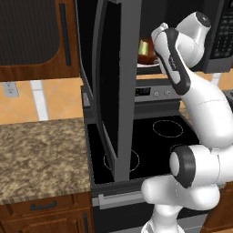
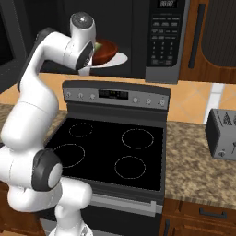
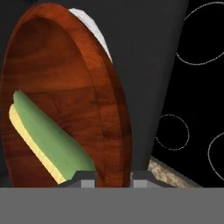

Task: Pick the corn from the sink and place it in the bowl. Then pick the bowl and place it in the microwave. Then close the microwave door and press the start button.

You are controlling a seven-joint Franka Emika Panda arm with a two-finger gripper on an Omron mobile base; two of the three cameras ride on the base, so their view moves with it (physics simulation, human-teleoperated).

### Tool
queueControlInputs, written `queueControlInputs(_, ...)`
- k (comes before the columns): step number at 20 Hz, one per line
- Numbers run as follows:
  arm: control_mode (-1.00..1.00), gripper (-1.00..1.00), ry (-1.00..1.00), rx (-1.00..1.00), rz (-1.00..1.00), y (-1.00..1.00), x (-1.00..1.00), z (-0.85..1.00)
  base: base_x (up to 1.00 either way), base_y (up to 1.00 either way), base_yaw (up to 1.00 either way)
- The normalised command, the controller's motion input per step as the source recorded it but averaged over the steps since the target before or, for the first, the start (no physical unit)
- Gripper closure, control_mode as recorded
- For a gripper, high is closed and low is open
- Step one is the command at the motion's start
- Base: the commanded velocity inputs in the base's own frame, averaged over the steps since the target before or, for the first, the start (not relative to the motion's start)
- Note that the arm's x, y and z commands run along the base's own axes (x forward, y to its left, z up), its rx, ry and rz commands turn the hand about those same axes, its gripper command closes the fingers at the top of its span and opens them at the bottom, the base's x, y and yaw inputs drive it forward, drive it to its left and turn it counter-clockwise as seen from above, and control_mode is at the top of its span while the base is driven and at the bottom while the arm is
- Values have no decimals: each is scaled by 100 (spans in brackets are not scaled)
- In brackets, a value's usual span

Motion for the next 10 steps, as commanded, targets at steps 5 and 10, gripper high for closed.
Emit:
queueControlInputs(5,-100,100,7,0,7,0,50,-4,0,0,0)
queueControlInputs(10,-100,-100,5,0,3,2,24,-24,0,0,0)
